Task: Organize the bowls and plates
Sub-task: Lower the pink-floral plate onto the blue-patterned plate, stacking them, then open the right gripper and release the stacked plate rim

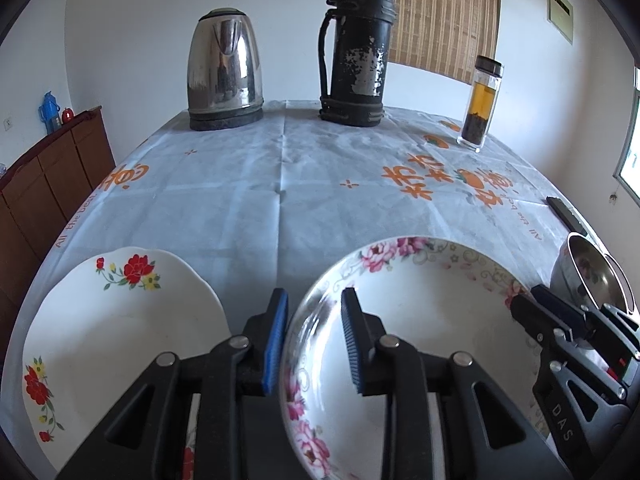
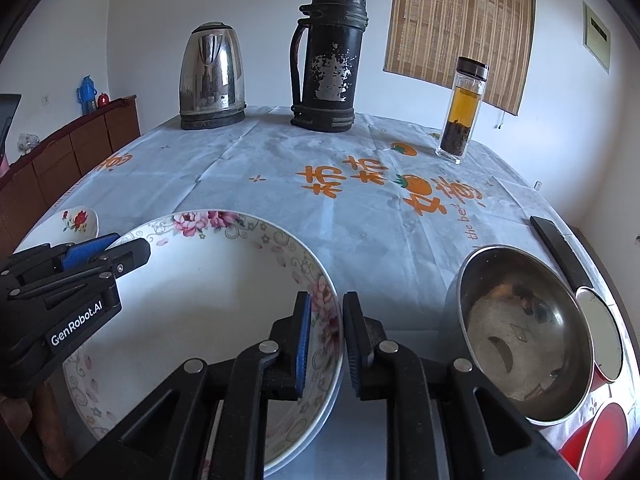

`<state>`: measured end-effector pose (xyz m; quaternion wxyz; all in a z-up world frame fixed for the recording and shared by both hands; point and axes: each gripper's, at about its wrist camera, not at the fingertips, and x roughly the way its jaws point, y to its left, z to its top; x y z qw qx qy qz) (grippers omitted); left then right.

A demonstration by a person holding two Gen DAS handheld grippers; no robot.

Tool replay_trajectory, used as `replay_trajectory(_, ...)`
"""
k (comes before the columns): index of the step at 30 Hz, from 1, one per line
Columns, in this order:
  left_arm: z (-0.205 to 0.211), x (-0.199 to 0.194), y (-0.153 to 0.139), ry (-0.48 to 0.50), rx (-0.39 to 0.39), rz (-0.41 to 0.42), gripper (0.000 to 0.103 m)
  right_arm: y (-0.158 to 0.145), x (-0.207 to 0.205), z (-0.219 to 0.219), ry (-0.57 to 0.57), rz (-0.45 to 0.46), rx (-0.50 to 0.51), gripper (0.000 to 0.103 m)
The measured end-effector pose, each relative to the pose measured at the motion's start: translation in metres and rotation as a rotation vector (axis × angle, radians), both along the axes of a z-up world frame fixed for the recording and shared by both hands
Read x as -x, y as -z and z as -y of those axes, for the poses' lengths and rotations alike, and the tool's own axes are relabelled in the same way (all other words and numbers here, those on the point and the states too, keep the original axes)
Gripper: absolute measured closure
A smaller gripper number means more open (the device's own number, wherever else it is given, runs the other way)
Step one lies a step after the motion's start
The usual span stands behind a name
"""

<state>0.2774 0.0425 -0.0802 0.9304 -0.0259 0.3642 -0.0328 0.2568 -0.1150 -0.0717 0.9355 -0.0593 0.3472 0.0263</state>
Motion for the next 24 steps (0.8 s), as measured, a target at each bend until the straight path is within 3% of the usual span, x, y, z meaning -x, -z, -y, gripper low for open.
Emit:
replay_trajectory(6,0.000,0.000,-0.001,-0.001,-0.002,0.004,0.075,-0.001,0.000,0.002,-0.003,0.002,-0.009,0.083)
replay_trajectory(8,0.000,0.001,-0.002,-0.004,-0.006,0.007,0.066,-0.002,0.001,0.002,-0.004,0.004,-0.015,0.083)
replay_trajectory(10,0.001,0.002,-0.004,-0.011,-0.011,0.018,0.049,-0.003,0.002,0.003,-0.007,0.014,-0.025,0.083)
replay_trajectory(12,0.002,0.004,-0.005,-0.012,-0.014,0.028,0.044,-0.004,0.004,0.004,-0.011,0.023,-0.034,0.082)
replay_trajectory(15,0.002,0.002,-0.005,-0.014,-0.015,0.024,0.044,-0.005,0.006,0.004,-0.031,0.034,-0.055,0.076)
replay_trajectory(22,-0.002,0.003,-0.005,-0.025,0.003,0.027,0.038,-0.010,0.013,-0.005,-0.074,0.082,-0.040,0.073)
replay_trajectory(24,-0.002,0.004,-0.006,-0.022,0.003,0.032,0.037,-0.011,0.014,-0.002,-0.071,0.089,-0.053,0.059)
